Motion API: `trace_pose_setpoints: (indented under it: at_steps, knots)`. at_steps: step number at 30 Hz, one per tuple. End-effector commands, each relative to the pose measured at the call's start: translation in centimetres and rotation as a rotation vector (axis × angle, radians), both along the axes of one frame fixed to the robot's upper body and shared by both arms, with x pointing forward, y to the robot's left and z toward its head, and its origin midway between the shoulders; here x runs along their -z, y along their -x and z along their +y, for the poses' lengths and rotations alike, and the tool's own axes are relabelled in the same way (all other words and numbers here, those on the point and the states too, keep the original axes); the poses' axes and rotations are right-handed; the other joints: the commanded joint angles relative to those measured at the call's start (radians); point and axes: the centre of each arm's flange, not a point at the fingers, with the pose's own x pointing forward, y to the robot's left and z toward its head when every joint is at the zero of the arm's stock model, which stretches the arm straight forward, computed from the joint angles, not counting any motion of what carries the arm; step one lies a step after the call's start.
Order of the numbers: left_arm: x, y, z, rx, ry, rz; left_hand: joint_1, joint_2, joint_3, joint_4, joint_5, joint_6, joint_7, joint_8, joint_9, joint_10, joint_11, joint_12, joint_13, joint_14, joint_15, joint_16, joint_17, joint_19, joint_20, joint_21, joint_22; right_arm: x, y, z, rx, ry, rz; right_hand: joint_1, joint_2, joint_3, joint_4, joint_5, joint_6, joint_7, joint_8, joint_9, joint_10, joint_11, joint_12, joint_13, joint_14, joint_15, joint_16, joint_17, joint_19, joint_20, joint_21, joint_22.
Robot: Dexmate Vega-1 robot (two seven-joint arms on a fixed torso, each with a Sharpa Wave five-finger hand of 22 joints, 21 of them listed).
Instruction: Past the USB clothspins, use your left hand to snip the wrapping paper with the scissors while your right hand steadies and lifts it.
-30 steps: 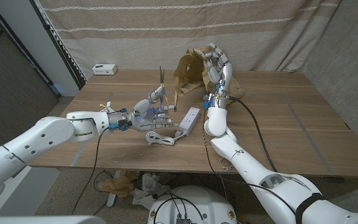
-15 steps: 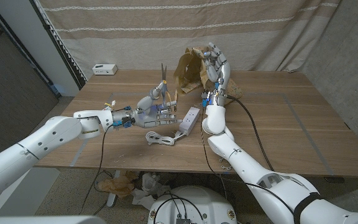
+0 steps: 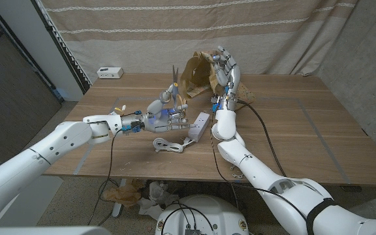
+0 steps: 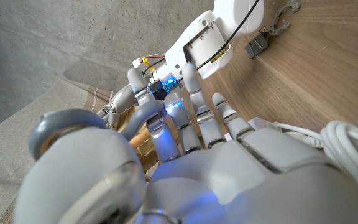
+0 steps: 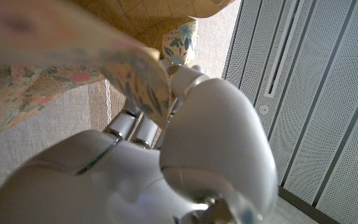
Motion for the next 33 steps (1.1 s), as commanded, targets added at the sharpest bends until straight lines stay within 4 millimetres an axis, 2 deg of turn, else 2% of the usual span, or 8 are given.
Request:
trace_pose_setpoints:
  at_steps: [1,15,33]
  knots:
    - [0.0,0.0,-0.2,0.032,0.003,0.004,-0.008,0.004,0.002,0.001,-0.004,-0.012,0.066,0.003,0.004,-0.017,-0.033,0.001,0.005,0.002,-0.125,0.008,0.007,0.003,0.001,-0.005,0.003,0.0,-0.5,0.6,0.026,0.036,0.011,0.005,0.052,0.149,0.152,-0.003,0.0,-0.001,0.001,0.0,0.004,-0.01,-0.003,0.003,0.1,-0.162,0.257,0.296,-0.009,-0.156,-0.002,0.0]
    - [0.4,0.0,-0.2,0.034,0.007,0.01,-0.009,0.005,0.003,0.001,-0.005,-0.01,0.063,0.004,0.004,-0.015,-0.033,0.002,0.005,0.002,-0.123,0.009,0.007,0.001,0.0,-0.005,0.002,-0.2,-1.0,0.8,0.042,0.017,0.031,0.003,0.052,0.15,0.153,-0.005,-0.008,-0.002,-0.002,-0.003,-0.003,-0.012,-0.006,0.006,0.091,-0.162,0.252,0.288,-0.018,-0.156,-0.003,0.0]
    - [0.6,-0.1,0.0,0.032,0.001,0.011,-0.004,0.004,0.003,-0.004,-0.006,-0.016,0.062,0.002,0.006,-0.018,-0.031,0.001,0.005,-0.002,-0.121,0.007,0.007,-0.002,0.004,-0.007,0.002,-0.6,1.1,0.4,-0.025,-0.02,-0.016,0.003,0.054,0.15,0.154,-0.007,-0.011,-0.001,-0.001,-0.005,-0.002,-0.01,-0.008,0.006,0.091,-0.162,0.255,0.288,-0.022,-0.157,0.001,0.001]
